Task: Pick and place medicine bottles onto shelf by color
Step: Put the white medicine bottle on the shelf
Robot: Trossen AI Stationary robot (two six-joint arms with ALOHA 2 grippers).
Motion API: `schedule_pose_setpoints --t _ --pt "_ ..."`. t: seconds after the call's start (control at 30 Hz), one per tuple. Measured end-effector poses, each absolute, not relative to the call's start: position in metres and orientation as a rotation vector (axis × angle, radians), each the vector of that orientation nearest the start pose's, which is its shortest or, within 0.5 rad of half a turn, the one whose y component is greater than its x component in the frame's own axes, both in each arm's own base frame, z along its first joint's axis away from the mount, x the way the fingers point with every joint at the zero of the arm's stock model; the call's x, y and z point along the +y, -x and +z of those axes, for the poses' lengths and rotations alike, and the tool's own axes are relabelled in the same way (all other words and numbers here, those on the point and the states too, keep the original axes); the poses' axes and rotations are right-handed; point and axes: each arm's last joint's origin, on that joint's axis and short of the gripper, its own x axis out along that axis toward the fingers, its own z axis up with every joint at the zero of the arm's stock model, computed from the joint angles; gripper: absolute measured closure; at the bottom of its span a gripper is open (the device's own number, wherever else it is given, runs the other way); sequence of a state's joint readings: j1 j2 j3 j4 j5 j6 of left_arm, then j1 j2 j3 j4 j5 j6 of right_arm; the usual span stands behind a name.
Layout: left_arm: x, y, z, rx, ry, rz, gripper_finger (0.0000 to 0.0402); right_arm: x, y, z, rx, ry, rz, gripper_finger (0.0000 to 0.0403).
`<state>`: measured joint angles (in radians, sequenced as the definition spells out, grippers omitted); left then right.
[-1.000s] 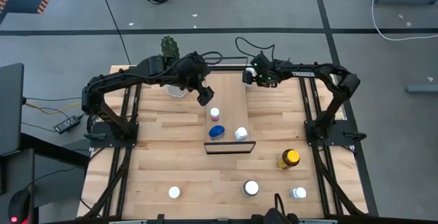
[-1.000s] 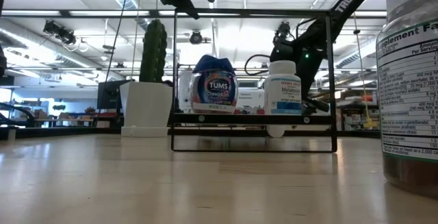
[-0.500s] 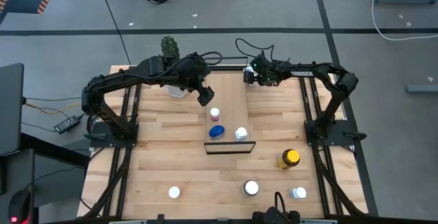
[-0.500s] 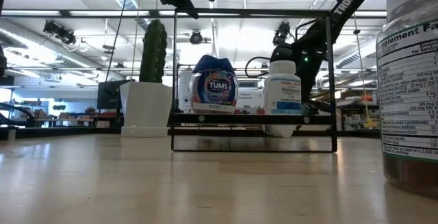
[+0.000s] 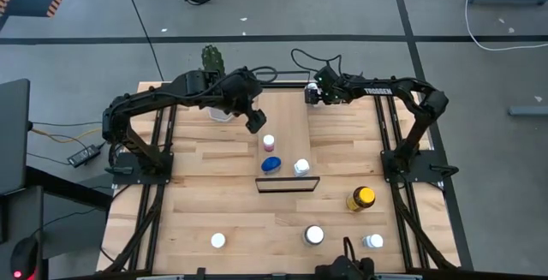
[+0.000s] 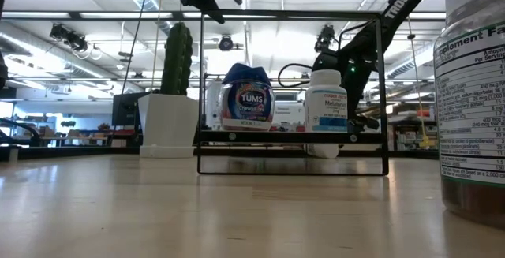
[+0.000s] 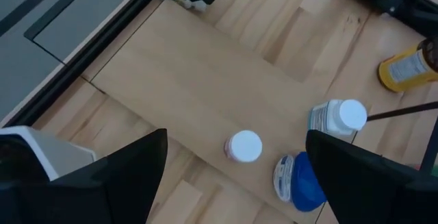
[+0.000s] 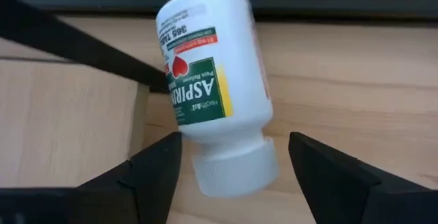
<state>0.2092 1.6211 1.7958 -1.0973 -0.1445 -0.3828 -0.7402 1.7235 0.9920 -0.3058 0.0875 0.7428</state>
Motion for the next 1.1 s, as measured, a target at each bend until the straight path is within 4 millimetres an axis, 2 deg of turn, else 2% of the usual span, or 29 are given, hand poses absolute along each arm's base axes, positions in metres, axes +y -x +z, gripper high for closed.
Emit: schedule_pose_setpoints --t 0.23,0.67,0.8,0.93,1.1 --pt "0.071 -0.314 0.392 0.854 0.399 0.511 0.0049 -0.224 -0.248 0.153 0.741 -0.963 -1.075 0.0132" --pt "0.071 -0.314 0.391 0.856 0.406 0.515 0.0049 -0.224 -0.247 0.152 0.75 -0.962 -1.091 0.0137" --pt "0.071 -0.314 0.391 0.855 0.391 0.525 0.0049 -0.218 -0.245 0.151 0.802 -1.034 -1.052 0.0168" --pt "0.072 -0.314 0.392 0.855 0.362 0.539 0.0049 -0.212 -0.24 0.148 0.9 -1.033 -1.04 0.022" --pt "0.072 -0.314 0.392 0.854 0.363 0.54 0.0049 -0.213 -0.24 0.154 0.877 -1.005 -1.037 0.0271"
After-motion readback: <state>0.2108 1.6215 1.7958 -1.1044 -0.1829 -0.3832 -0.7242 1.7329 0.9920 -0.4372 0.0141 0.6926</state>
